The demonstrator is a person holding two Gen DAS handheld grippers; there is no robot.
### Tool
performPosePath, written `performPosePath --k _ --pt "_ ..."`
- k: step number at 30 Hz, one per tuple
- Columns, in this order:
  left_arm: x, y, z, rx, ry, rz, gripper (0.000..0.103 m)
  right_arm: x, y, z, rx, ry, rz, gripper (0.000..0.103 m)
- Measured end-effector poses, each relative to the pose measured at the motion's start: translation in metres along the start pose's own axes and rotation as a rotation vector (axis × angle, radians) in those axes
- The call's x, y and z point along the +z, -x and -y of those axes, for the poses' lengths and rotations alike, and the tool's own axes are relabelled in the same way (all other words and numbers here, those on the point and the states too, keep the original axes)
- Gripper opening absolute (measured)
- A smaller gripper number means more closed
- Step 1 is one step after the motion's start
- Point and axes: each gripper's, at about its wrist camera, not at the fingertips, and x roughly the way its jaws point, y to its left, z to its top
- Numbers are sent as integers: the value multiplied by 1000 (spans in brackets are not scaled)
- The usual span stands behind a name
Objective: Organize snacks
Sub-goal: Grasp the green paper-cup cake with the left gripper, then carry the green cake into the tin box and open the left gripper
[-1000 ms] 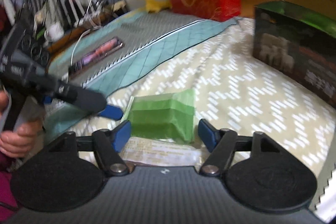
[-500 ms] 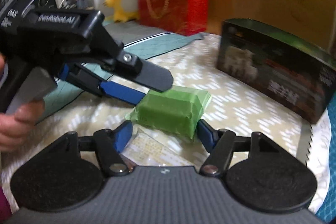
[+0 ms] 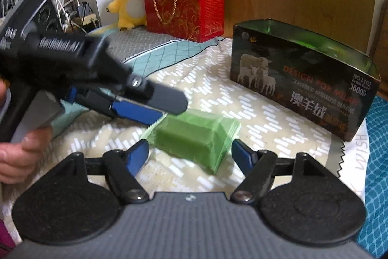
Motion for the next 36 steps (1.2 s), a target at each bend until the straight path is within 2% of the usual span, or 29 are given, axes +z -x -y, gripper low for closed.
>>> performPosePath --k 3,8,12,18,23,27,29,30,31,32,34,35,36 --pt "0 -2 1 0 -3 2 77 5 -9 8 37 -46 -30 74" --pt "-1 -3 5 6 -13 2 77 2 -12 -10 -23 33 4 69" --pt "1 -3 8 -10 -13 5 77 -2 -7 -13 -55 50 41 65" --pt "13 1 29 -46 -66 31 77 6 12 -7 -124 46 156 62" --pt "44 -6 59 -93 -142 51 77 25 28 13 -201 24 274 60" --pt "74 -19 93 -110 -239 80 78 54 31 39 -249 1 336 61" --pt "90 -30 105 -102 -278 105 83 71 21 55 -249 -27 334 62" --pt "99 -38 109 -87 -293 120 89 78 12 62 -258 -39 338 66" --pt "108 -45 110 -68 -304 136 92 84 2 69 -272 -44 329 77" --pt "115 -54 109 -37 -311 151 92 88 -7 74 -284 -49 307 78" --pt "127 -70 99 46 -276 147 90 87 -11 81 -287 -83 291 78" --pt "130 -74 93 64 -234 130 89 81 -5 84 -267 -105 312 78" --pt "130 -73 85 39 -191 119 88 73 3 85 -254 -120 329 78"
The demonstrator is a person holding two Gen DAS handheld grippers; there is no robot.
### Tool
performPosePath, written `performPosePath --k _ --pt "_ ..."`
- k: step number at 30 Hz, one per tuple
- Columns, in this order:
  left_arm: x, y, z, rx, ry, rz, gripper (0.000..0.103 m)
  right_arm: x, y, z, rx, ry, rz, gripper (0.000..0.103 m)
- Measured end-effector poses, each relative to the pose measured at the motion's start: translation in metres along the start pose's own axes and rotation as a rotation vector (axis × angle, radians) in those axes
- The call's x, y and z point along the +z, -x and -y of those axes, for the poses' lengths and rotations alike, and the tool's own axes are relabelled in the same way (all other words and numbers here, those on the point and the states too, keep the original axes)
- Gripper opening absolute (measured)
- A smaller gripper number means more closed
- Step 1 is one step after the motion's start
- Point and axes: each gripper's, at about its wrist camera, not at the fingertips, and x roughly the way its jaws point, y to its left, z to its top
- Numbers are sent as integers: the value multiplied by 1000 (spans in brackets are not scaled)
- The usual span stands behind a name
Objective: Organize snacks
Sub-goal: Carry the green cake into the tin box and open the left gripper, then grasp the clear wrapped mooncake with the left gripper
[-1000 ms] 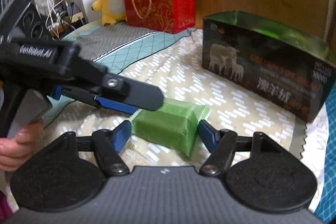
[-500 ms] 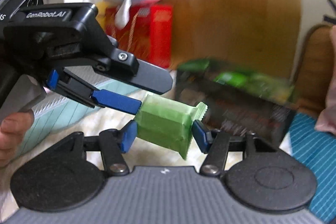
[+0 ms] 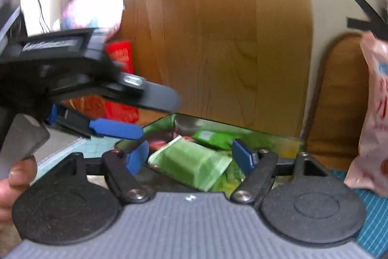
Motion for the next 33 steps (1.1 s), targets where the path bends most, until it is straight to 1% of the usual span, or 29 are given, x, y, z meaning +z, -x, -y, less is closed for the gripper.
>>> performPosePath --k 1,2,4,5,6,8,10,14,17,20,23,25,27,29,31,32,33 --pt "-4 6 -6 -44 24 7 88 -5 9 3 5 -17 9 78" --pt "-8 13 -9 -56 25 19 88 -12 20 7 16 -40 13 78" --pt "-20 31 -14 -41 17 43 88 -24 40 15 66 -87 10 78" --pt "-26 39 -17 -48 26 45 88 -29 52 13 83 -93 25 78" --pt "-32 46 -20 -63 41 39 88 -34 63 14 112 -102 13 78" --pt "-48 60 -25 -87 50 24 88 -48 85 13 171 -120 -3 78" --pt "-61 69 -26 -86 36 3 89 -60 102 7 200 -110 -33 78" --pt "-96 82 -27 -105 33 -69 89 -87 116 -1 244 -150 -116 79" --pt "-116 88 -25 -110 40 -110 89 -104 124 -11 257 -164 -167 79" --pt "-134 98 -25 -122 52 -137 89 -113 130 -23 288 -138 -203 79" --pt "-147 110 -20 -149 47 -153 88 -117 132 -39 312 -60 -239 78" --pt "-153 117 -15 -167 30 -163 85 -122 132 -54 306 19 -258 78" --pt "-161 119 -11 -174 15 -180 83 -123 129 -65 273 94 -257 78" --pt "-169 118 -11 -163 14 -202 82 -124 128 -71 250 136 -258 74" --pt "-176 117 -15 -152 30 -222 80 -123 128 -72 228 156 -258 60" --pt "-179 116 -16 -151 42 -232 79 -121 128 -70 218 157 -259 55" --pt "-181 115 -18 -150 51 -240 79 -120 129 -67 216 148 -261 46"
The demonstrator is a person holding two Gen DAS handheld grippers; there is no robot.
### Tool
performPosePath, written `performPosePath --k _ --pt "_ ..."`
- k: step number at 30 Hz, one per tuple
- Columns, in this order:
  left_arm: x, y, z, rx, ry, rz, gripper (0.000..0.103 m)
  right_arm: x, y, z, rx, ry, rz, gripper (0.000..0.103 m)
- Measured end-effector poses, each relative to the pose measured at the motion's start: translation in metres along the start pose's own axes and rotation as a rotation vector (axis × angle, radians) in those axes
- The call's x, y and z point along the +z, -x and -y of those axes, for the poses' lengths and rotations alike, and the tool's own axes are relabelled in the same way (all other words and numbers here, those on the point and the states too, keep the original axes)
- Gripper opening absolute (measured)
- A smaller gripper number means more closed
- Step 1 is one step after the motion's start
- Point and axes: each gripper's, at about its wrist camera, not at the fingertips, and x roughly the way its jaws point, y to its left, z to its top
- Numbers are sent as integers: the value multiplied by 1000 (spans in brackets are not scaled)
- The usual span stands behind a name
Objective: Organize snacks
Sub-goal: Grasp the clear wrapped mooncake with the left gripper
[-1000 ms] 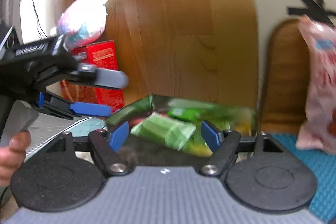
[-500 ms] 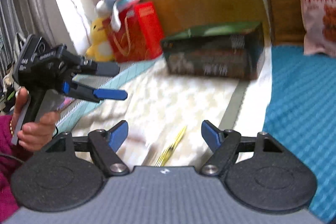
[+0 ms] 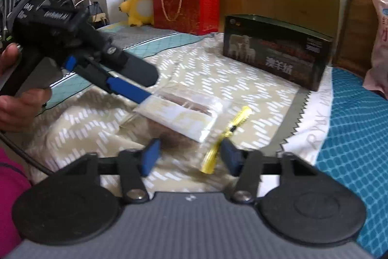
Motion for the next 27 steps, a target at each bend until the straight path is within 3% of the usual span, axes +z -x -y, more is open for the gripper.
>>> performPosePath --k 4,9,17,23,26,27 --pt "-5 1 -4 -15 20 -4 78 -1 8 14 38 -86 11 24" --pt "-3 -1 -5 -69 54 -2 78 14 21 19 81 -150 119 20" --pt "7 11 -15 -119 93 46 79 60 -3 18 83 -135 207 20" --pt "12 40 -31 -100 133 121 79 105 -41 -1 190 -90 221 20" --pt "9 66 -41 -68 150 182 82 120 -68 -17 230 -45 195 30" --pt "8 76 -45 -52 161 208 82 124 -74 -20 227 -34 197 42"
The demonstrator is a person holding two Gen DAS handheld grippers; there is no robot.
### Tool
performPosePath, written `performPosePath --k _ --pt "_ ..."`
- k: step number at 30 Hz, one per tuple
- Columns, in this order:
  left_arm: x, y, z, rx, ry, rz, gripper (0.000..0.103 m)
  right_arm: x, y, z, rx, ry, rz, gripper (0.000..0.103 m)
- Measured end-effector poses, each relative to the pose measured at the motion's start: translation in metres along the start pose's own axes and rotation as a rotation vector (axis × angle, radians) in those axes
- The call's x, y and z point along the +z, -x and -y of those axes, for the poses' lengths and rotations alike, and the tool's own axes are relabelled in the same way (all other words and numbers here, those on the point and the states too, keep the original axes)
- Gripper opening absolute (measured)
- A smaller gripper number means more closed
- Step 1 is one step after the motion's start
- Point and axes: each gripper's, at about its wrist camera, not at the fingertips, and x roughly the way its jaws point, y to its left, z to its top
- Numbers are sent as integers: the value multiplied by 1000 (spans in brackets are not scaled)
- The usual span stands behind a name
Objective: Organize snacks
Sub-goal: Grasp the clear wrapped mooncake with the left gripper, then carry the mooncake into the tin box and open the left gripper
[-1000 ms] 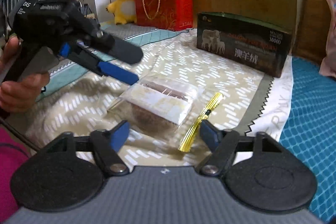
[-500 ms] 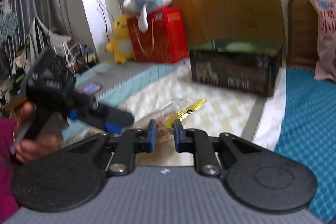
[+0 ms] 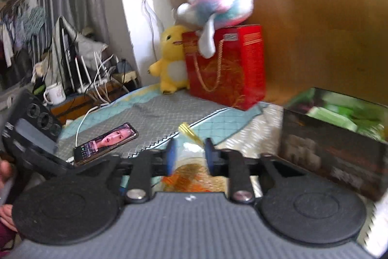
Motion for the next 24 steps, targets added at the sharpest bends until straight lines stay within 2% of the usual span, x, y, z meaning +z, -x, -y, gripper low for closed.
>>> performPosePath --k 1,3,5,6,9,13,18,21,24 --pt "2 10 -4 16 12 26 82 2 0 1 -7 -3 23 48" --pt "6 28 -11 48 35 78 82 5 8 6 5 -36 64 54" --pt "11 39 -17 67 53 112 82 1 15 14 4 -64 66 62" --pt "14 42 -20 71 59 124 82 -4 18 16 -5 -70 49 66" --pt "24 39 -27 92 72 138 87 -21 15 20 -12 -64 -39 67" --pt "31 24 -34 127 82 123 89 -37 2 13 -1 -1 -139 83" --pt "34 2 -33 174 68 87 89 -42 -32 0 26 103 -248 84" --pt "36 -17 -32 190 58 50 80 -47 -40 -5 75 111 -267 73" --pt "38 -36 -15 242 -19 27 80 -49 -22 -11 -23 168 -209 69"
